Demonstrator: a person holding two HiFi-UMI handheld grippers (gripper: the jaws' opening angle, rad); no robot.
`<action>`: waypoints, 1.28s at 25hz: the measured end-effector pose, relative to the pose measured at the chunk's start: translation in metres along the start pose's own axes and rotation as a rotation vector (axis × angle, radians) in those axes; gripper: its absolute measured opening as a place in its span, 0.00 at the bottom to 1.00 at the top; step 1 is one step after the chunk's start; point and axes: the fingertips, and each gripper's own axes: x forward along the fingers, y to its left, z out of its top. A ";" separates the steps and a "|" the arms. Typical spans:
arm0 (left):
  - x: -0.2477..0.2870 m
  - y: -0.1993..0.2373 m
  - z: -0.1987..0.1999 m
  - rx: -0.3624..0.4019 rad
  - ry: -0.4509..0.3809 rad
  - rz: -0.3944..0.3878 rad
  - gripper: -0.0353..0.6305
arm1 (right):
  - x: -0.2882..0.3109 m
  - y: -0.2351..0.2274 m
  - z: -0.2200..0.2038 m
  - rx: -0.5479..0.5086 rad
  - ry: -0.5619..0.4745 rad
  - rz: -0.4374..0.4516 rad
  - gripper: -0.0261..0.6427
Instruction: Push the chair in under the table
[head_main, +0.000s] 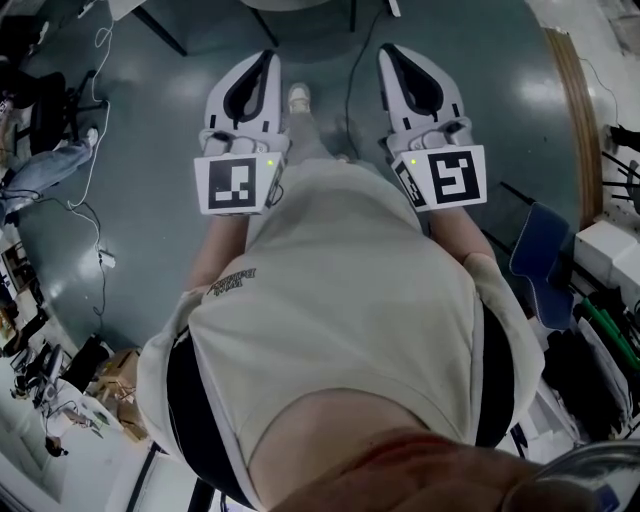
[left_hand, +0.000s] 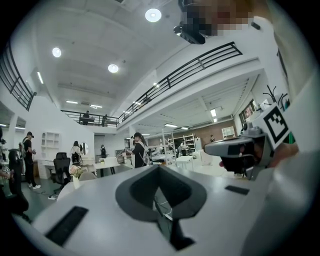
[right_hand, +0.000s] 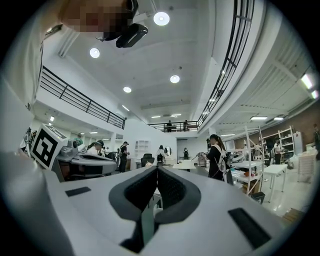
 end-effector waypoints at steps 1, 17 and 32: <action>0.004 0.003 -0.003 0.000 -0.002 0.001 0.07 | 0.005 -0.001 -0.003 0.000 0.000 0.000 0.05; 0.095 0.042 -0.022 -0.010 0.012 -0.026 0.07 | 0.094 -0.039 -0.032 -0.003 0.042 0.011 0.05; 0.221 0.165 -0.038 -0.067 0.061 -0.038 0.07 | 0.260 -0.088 -0.044 -0.022 0.091 -0.038 0.05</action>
